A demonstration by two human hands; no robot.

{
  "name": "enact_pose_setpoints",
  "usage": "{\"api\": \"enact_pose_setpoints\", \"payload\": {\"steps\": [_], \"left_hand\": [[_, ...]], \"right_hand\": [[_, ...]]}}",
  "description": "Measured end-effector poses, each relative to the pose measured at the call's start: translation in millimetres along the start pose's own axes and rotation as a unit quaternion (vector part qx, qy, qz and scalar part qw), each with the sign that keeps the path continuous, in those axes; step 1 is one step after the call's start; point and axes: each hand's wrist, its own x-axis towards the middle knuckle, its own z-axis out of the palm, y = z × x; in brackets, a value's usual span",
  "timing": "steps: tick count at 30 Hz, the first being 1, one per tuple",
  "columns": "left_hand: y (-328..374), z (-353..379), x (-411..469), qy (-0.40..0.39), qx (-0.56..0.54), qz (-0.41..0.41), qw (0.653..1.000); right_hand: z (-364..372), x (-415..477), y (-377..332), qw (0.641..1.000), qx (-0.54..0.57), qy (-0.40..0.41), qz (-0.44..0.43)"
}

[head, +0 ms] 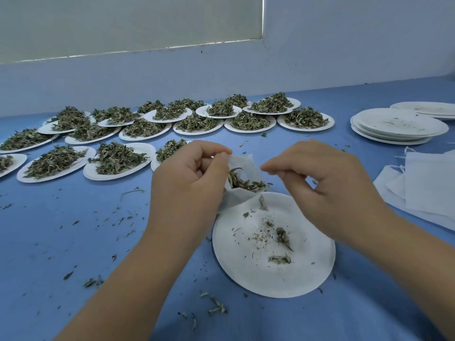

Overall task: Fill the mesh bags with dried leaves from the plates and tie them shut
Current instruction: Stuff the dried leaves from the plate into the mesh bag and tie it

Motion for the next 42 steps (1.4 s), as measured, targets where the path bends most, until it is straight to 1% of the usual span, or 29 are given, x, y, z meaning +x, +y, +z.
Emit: {"api": "enact_pose_setpoints", "payload": {"steps": [2, 3, 6, 9, 11, 13, 18, 24, 29, 33, 38, 42], "left_hand": [[-0.5, -0.8, 0.9, 0.007, -0.004, 0.007, 1.000], [-1.2, -0.9, 1.2, 0.008, -0.001, 0.008, 1.000], [-2.6, -0.6, 1.2, 0.008, 0.001, 0.004, 1.000], [-3.1, 0.1, 1.0, 0.007, 0.006, 0.001, 1.000], [-3.3, 0.3, 0.8, 0.005, 0.011, 0.000, 1.000], [-3.6, 0.0, 0.7, 0.005, 0.014, -0.002, 1.000], [-4.1, 0.2, 0.7, 0.000, 0.015, -0.010, 1.000], [-4.2, 0.3, 0.4, -0.005, 0.026, -0.004, 1.000], [-3.6, 1.7, -0.4, -0.010, 0.031, 0.000, 0.999], [-3.4, 1.1, -0.9, -0.009, 0.022, -0.017, 1.000], [-2.5, 1.5, -1.1, -0.009, 0.036, -0.002, 0.999], [-2.2, 3.0, -1.4, -0.010, 0.041, 0.007, 0.999]], "right_hand": [[4.4, 0.8, 10.5, 0.994, -0.048, -0.086, 0.054], [6.8, 0.2, 15.2, 0.986, -0.072, -0.131, 0.067], [11.9, -3.5, 21.6, 0.962, -0.128, -0.232, 0.063], [14.5, -4.1, 19.8, 0.945, -0.171, -0.275, 0.035], [15.2, -3.5, 18.5, 0.935, -0.203, -0.290, 0.020], [15.1, -3.5, 17.5, 0.928, -0.212, -0.306, 0.015], [9.2, -3.6, 18.2, 0.926, -0.176, -0.332, 0.034], [7.5, -3.8, 18.1, 0.935, -0.163, -0.313, 0.032], [11.9, -7.0, 16.2, 0.926, -0.177, -0.335, 0.009], [4.2, -6.5, 14.7, 0.926, -0.156, -0.344, 0.011], [-10.6, -7.1, 9.9, 0.919, -0.098, -0.381, 0.020], [-8.4, -11.9, 6.0, 0.920, -0.108, -0.376, 0.019]]}}
